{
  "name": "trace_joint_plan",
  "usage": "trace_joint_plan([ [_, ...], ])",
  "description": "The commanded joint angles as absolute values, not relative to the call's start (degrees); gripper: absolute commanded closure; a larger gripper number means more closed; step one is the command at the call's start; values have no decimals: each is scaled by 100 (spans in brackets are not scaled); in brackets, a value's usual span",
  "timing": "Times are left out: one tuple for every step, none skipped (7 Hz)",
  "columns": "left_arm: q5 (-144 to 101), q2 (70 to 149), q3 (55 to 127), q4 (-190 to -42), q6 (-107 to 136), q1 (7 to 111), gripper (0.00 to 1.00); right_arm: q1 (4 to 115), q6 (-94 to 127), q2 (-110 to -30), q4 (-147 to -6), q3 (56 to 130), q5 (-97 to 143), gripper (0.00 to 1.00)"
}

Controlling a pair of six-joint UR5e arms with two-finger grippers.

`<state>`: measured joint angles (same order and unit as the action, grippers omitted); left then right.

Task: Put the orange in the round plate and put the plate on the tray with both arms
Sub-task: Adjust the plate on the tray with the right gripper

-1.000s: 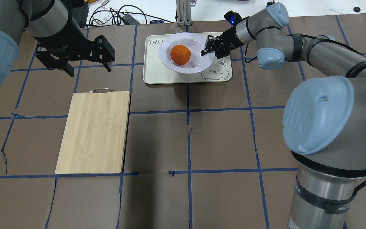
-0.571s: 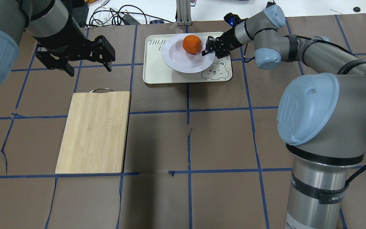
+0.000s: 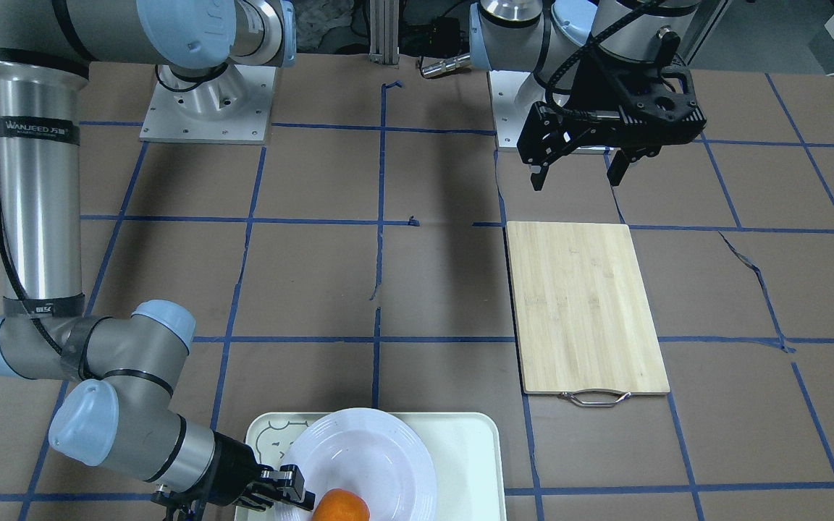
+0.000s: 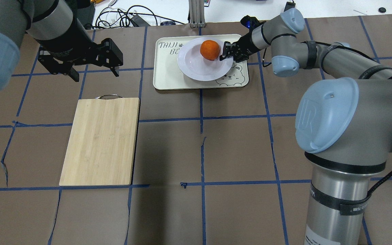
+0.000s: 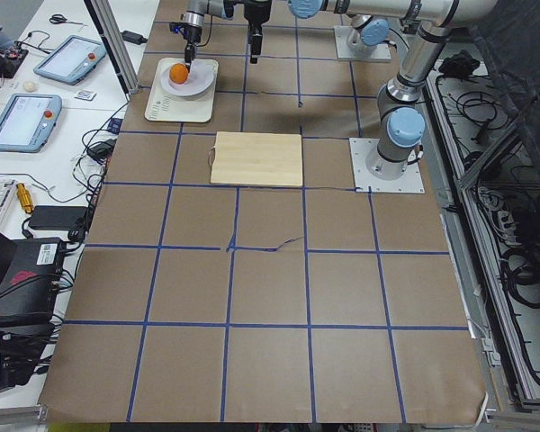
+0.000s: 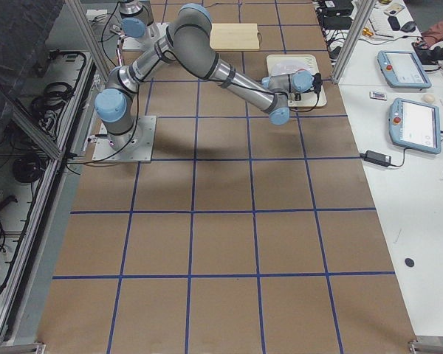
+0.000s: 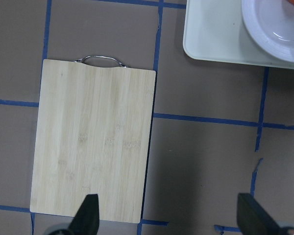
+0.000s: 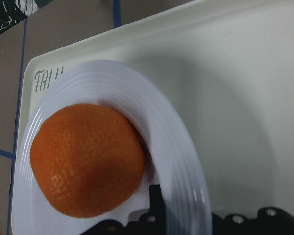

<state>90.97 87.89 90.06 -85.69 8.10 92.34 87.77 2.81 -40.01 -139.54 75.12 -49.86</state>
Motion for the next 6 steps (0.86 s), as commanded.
trace_joint_plan([
  [9097,8789,9009,-8569,809,9237,0,8807,272,-4034,-14010,7532,-5071,100],
  [9097,8789,9009,-8569,809,9237,0,8807,272,-4043,-14010,7611,-5071,100],
  [9097,8789,9009,-8569,809,9237,0,8807,272,-4043,-14010,7646,-5054,100],
  [9097,8789,9009,-8569,809,9237,0,8807,272,-4052,-14010,7646,-5062,54],
  [9097,8789,9009,-8569,809,9237,0,8798,351,-4113,-14001,7655,-5106,6],
  [9097,8789,9009,-8569,809,9237,0,8798,352,-4322,-13966,7655,-5124,0],
])
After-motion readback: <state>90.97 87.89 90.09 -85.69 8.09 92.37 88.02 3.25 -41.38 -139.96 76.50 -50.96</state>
